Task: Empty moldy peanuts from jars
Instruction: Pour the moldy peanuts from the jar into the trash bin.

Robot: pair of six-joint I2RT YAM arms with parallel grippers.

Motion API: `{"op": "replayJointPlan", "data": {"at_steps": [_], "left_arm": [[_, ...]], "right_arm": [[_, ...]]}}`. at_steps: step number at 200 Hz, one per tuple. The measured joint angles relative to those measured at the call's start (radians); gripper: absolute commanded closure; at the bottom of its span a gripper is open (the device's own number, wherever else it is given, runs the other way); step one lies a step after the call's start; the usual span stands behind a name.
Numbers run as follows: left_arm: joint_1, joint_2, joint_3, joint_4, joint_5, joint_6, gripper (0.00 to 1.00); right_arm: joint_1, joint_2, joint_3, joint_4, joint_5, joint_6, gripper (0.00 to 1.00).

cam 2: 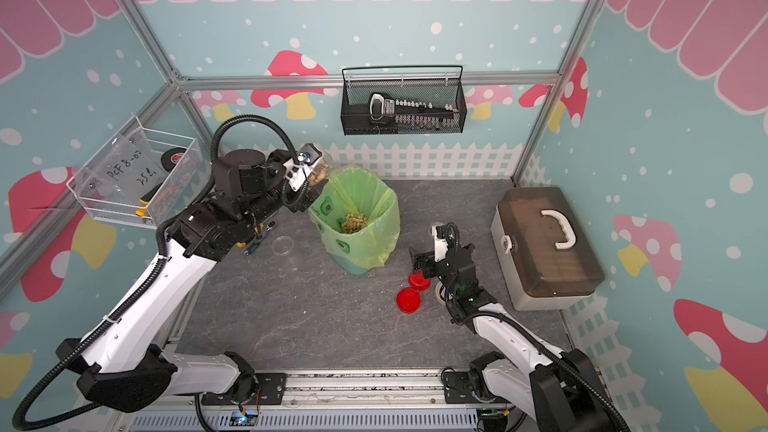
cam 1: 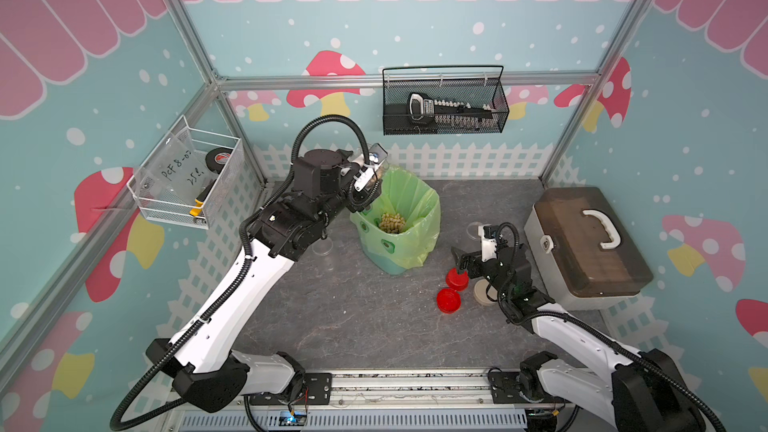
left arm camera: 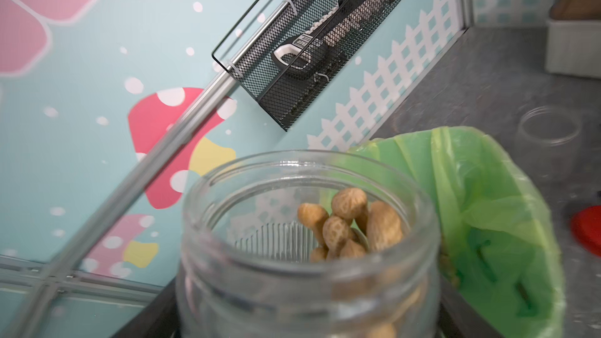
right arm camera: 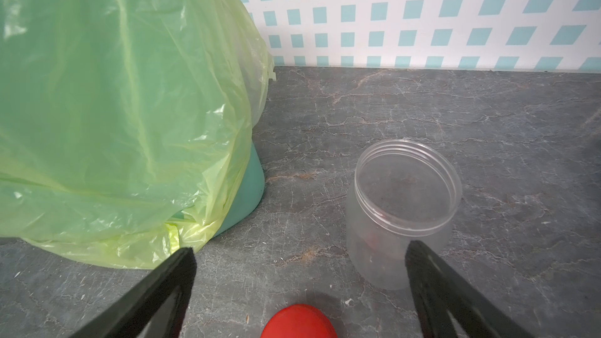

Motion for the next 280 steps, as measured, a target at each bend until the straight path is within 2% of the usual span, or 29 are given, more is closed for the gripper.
{"op": "replayJointPlan", "data": {"at_steps": [51, 80, 104, 133, 151, 176, 194, 215, 236, 250, 280], "left_arm": [[0.177, -0.008, -0.050, -0.004, 0.363, -0.288, 0.75], [0.251, 0.010, -0.062, -0.003, 0.492, -0.383, 0.75], [0.243, 0.018, -0.059, -0.026, 0.496, -0.381, 0.75], [0.161, 0.031, -0.021, -0.113, 0.324, -0.285, 0.75], [0.064, 0.058, 0.014, -0.150, 0.151, -0.172, 0.75], [-0.089, 0.106, 0.008, -0.138, -0.154, 0.027, 0.77], [-0.165, 0.137, -0.076, -0.035, -0.379, 0.228, 0.78], [-0.197, 0.187, -0.209, 0.159, -0.585, 0.513, 0.78], [-0.201, 0.249, -0.320, 0.427, -0.721, 0.848, 0.80], [-0.202, 0.282, -0.361, 0.605, -0.753, 1.042, 0.80], [-0.219, 0.338, -0.362, 0.792, -0.774, 1.262, 0.79]], "right_arm": [[0.000, 0.000, 0.000, 0.000, 0.000, 0.000, 0.01], [0.000, 0.000, 0.000, 0.000, 0.000, 0.000, 0.01], [0.000, 0.000, 0.000, 0.000, 0.000, 0.000, 0.01], [0.000, 0.000, 0.000, 0.000, 0.000, 0.000, 0.01], [0.000, 0.000, 0.000, 0.000, 0.000, 0.000, 0.01], [0.000, 0.000, 0.000, 0.000, 0.000, 0.002, 0.01], [0.000, 0.000, 0.000, 0.000, 0.000, 0.003, 0.01], [0.000, 0.000, 0.000, 0.000, 0.000, 0.003, 0.01], [0.000, 0.000, 0.000, 0.000, 0.000, 0.003, 0.01], [0.000, 0.000, 0.000, 0.000, 0.000, 0.003, 0.01], [0.000, 0.000, 0.000, 0.000, 0.000, 0.003, 0.01]]}}
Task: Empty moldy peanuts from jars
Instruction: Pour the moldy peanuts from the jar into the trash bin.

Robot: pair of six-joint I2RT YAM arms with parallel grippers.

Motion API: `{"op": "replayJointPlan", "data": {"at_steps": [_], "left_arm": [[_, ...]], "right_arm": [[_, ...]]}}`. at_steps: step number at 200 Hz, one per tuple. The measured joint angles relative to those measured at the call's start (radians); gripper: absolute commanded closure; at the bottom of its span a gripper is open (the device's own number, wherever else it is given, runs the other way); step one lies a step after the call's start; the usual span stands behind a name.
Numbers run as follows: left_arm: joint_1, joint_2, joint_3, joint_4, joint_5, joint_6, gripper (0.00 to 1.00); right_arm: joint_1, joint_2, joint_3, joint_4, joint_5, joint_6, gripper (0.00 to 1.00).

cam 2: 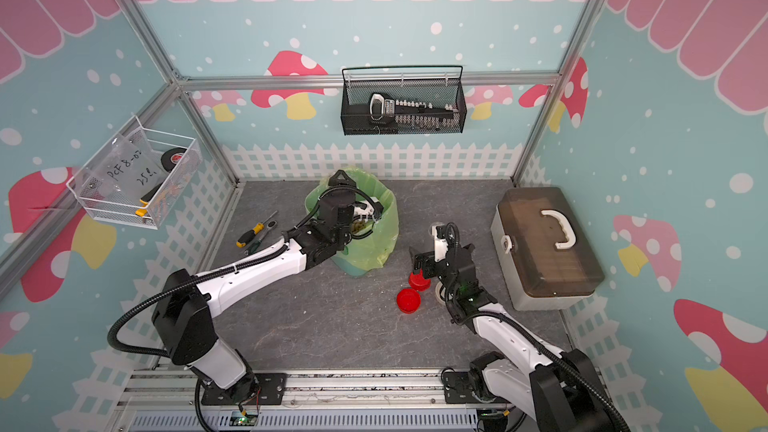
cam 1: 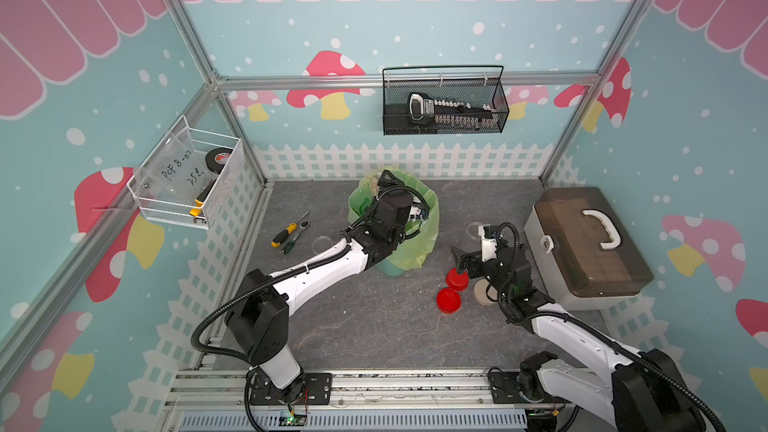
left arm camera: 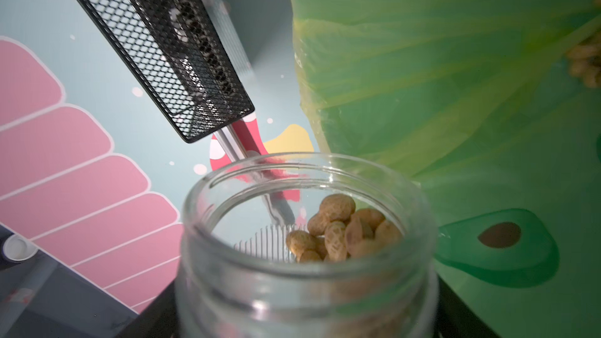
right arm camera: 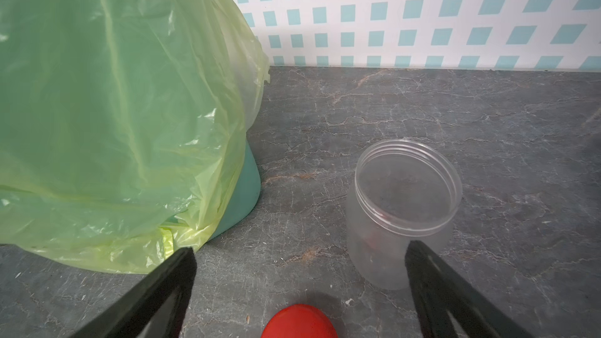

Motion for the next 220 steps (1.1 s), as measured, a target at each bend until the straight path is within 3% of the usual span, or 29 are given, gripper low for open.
{"op": "replayJointPlan", "data": {"at_steps": [61, 101, 180, 220], "left_arm": [[-0.012, 0.035, 0.082, 0.088, 0.001, 0.122, 0.79], [-0.012, 0.018, 0.063, 0.080, 0.005, 0.129, 0.79], [-0.006, -0.169, -0.055, -0.042, 0.021, 0.113, 0.81], [-0.013, -0.172, -0.056, -0.073, 0.024, 0.109, 0.81]], "right_arm": [[0.000, 0.000, 0.000, 0.000, 0.000, 0.000, 0.01], [0.000, 0.000, 0.000, 0.000, 0.000, 0.000, 0.01], [0.000, 0.000, -0.002, 0.002, 0.000, 0.000, 0.01], [0.000, 0.000, -0.005, 0.003, 0.000, 0.000, 0.01]]}}
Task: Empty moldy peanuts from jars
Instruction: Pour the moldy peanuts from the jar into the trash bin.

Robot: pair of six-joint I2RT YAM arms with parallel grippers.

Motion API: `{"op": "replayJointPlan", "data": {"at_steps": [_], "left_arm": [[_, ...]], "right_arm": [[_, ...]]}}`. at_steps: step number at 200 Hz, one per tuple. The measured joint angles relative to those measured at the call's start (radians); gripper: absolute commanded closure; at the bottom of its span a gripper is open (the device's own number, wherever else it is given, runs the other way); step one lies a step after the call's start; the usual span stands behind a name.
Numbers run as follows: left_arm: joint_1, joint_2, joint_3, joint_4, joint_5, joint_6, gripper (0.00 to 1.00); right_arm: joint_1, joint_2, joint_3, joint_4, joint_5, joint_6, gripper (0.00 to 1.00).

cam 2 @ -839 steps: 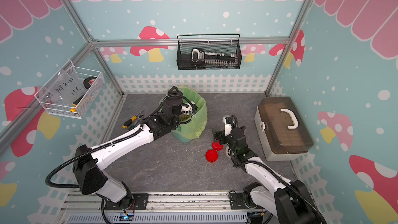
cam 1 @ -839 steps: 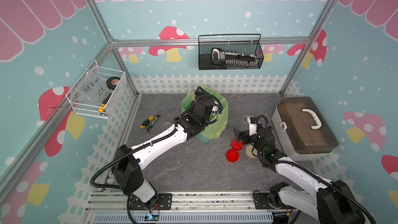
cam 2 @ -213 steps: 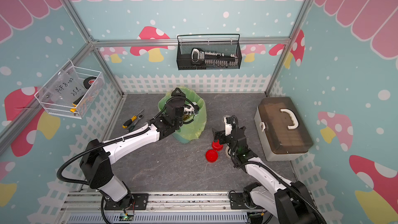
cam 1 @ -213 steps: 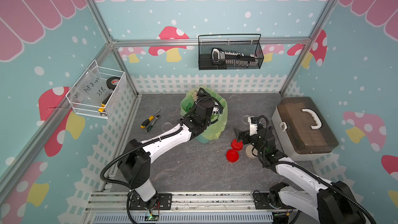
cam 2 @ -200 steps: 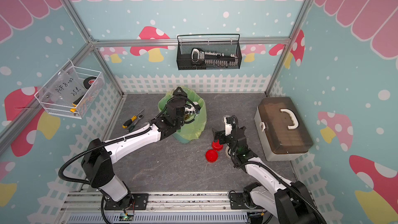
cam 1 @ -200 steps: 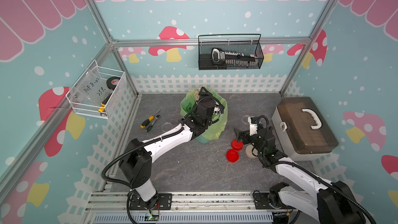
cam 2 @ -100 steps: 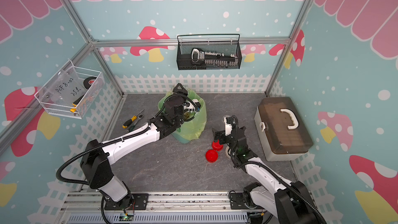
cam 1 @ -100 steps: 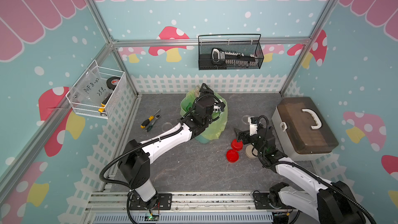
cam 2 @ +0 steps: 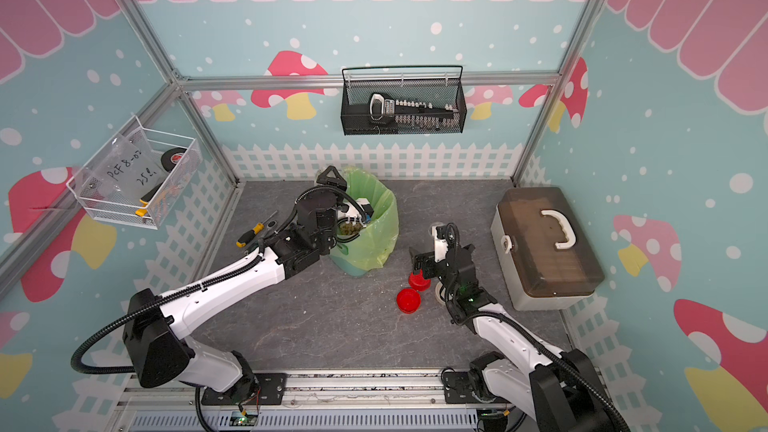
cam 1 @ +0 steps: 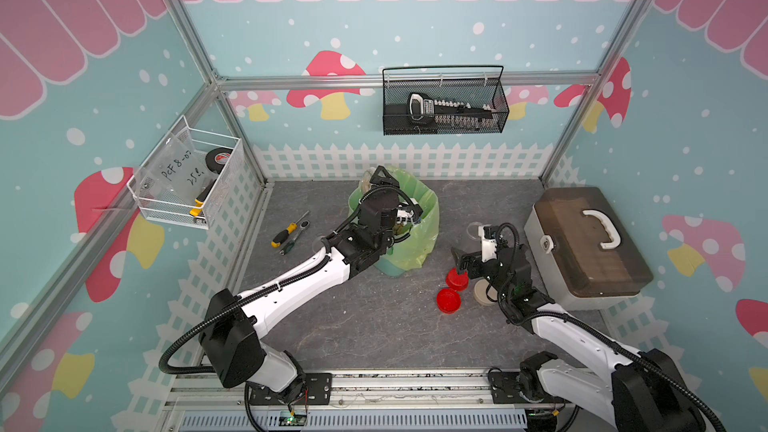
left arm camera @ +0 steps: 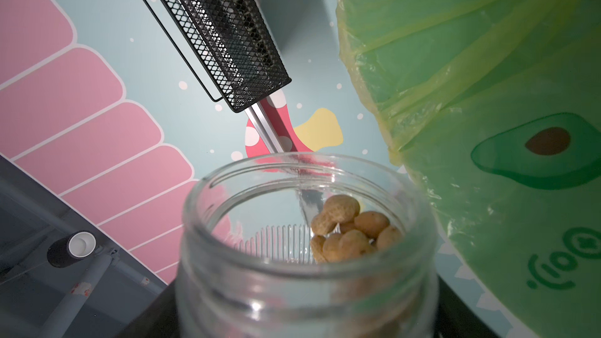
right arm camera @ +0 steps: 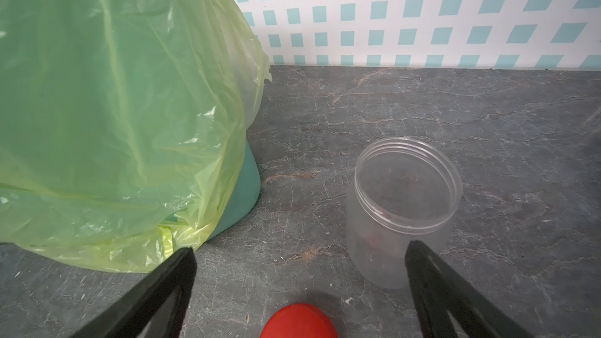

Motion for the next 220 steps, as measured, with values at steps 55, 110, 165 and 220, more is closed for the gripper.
{"op": "replayJointPlan", "data": {"at_steps": [55, 110, 165, 220], "left_arm": [[-0.021, 0.008, -0.025, -0.048, 0.004, -0.019, 0.81], [-0.037, 0.017, -0.043, -0.051, 0.011, -0.056, 0.81], [-0.029, 0.017, -0.032, -0.069, 0.011, -0.058, 0.81], [-0.014, 0.015, -0.009, -0.083, 0.011, -0.055, 0.81]], "right_arm": [[0.000, 0.000, 0.000, 0.000, 0.000, 0.000, 0.01], [0.000, 0.000, 0.000, 0.000, 0.000, 0.000, 0.01], [0.000, 0.000, 0.000, 0.000, 0.001, 0.000, 0.01], [0.000, 0.000, 0.000, 0.000, 0.001, 0.001, 0.01]]}}
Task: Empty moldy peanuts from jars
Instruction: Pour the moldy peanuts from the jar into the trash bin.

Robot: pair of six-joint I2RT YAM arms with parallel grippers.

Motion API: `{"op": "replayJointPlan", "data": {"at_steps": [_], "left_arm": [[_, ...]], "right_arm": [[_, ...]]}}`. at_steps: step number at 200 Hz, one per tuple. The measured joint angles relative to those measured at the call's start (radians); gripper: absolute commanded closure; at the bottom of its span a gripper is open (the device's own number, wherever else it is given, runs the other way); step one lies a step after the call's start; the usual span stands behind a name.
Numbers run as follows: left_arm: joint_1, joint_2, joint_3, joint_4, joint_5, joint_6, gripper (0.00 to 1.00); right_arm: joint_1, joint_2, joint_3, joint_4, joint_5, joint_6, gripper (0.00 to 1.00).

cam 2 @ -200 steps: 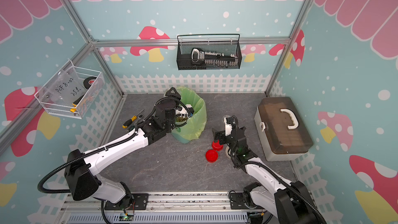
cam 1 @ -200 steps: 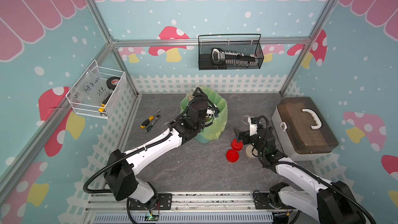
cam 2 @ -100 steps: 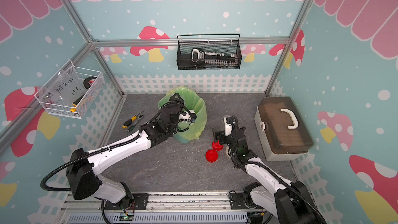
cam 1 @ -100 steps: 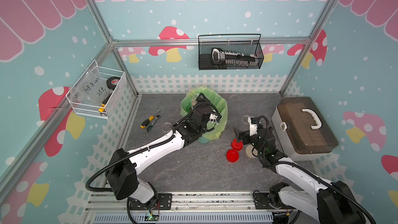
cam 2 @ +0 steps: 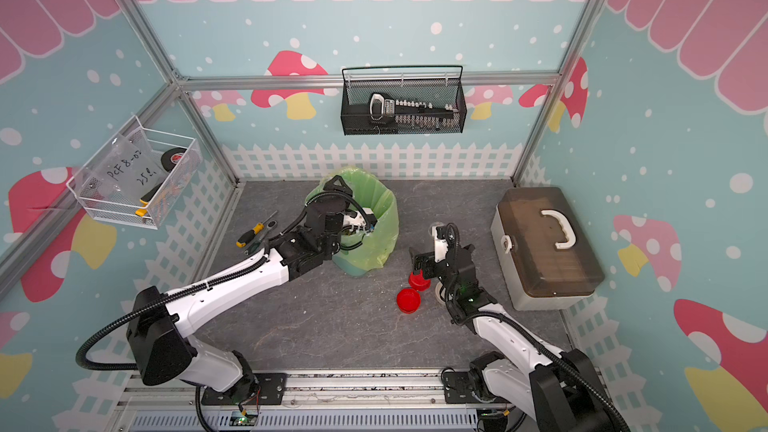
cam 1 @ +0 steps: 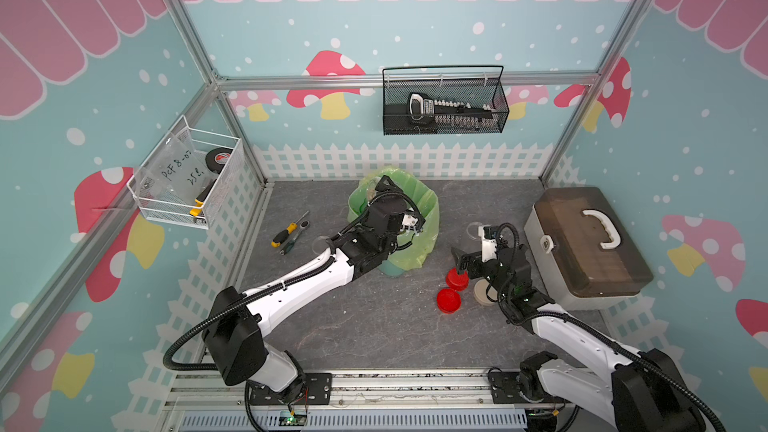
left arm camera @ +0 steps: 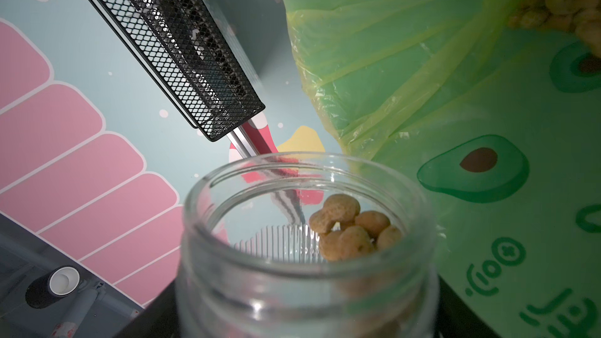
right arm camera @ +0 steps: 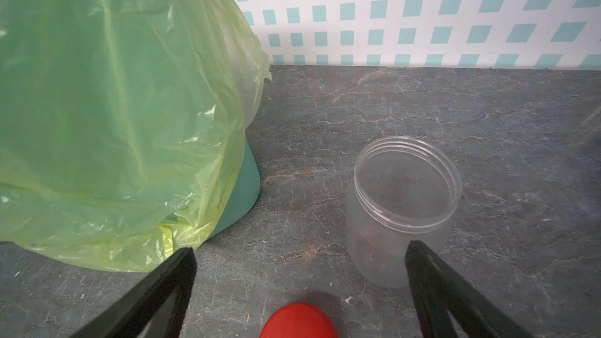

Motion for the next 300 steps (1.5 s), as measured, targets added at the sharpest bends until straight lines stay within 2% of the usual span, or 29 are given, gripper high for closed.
{"op": "replayJointPlan", "data": {"at_steps": [56, 96, 142, 243, 264, 300], "left_arm": [[0.002, -0.006, 0.008, -0.006, 0.002, 0.003, 0.81], [0.004, -0.013, -0.047, 0.032, 0.010, -0.012, 0.82], [0.011, 0.033, 0.091, -0.004, 0.011, -0.014, 0.82], [0.011, 0.095, 0.069, 0.024, 0.011, -0.054, 0.81], [0.011, 0.095, 0.119, -0.053, 0.016, -0.133, 0.81], [0.011, 0.054, 0.202, -0.208, 0.088, -0.402, 0.81]], "right_arm": [[0.000, 0.000, 0.000, 0.000, 0.000, 0.003, 0.01], [0.000, 0.000, 0.000, 0.000, 0.000, 0.004, 0.01], [0.000, 0.000, 0.000, 0.000, 0.000, 0.006, 0.01], [0.000, -0.010, -0.006, 0.000, 0.011, 0.006, 0.01], [0.000, -0.010, -0.006, 0.000, 0.011, 0.006, 0.01], [0.000, -0.010, -0.007, 0.000, 0.011, 0.006, 0.01]]}}
